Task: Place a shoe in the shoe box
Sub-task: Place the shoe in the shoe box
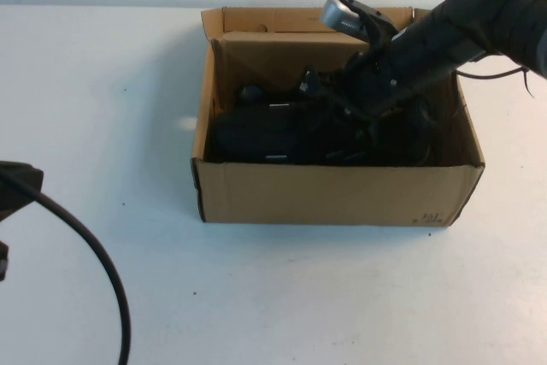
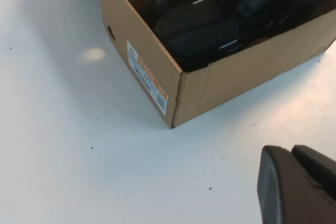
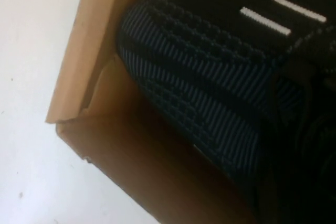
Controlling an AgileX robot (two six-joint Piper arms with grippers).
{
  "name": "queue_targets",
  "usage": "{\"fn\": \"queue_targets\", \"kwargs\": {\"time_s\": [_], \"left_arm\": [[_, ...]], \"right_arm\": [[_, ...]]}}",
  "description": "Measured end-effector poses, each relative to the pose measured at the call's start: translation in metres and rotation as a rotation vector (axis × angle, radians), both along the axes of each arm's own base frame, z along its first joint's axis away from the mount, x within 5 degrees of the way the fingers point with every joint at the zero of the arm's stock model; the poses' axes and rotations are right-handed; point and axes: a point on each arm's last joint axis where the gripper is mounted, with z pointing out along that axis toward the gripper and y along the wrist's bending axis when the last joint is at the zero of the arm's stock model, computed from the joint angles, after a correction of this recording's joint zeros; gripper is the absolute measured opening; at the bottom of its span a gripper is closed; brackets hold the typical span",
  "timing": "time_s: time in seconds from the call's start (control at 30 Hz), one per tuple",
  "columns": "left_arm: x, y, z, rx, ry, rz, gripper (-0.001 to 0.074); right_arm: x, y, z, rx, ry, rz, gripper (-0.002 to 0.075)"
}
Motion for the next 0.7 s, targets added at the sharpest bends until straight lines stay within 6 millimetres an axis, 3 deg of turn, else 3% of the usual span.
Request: {"fn": "queue_targets", "kwargs": {"time_s": [0.7], "left_arm": [[0.0002, -0.0003, 0.0005, -0.01, 0.0, 0.003, -0.0001]], "right_arm": [[-0.0068, 0.0, 0.0028, 0.072, 0.068, 0.064, 0.0001]]}}
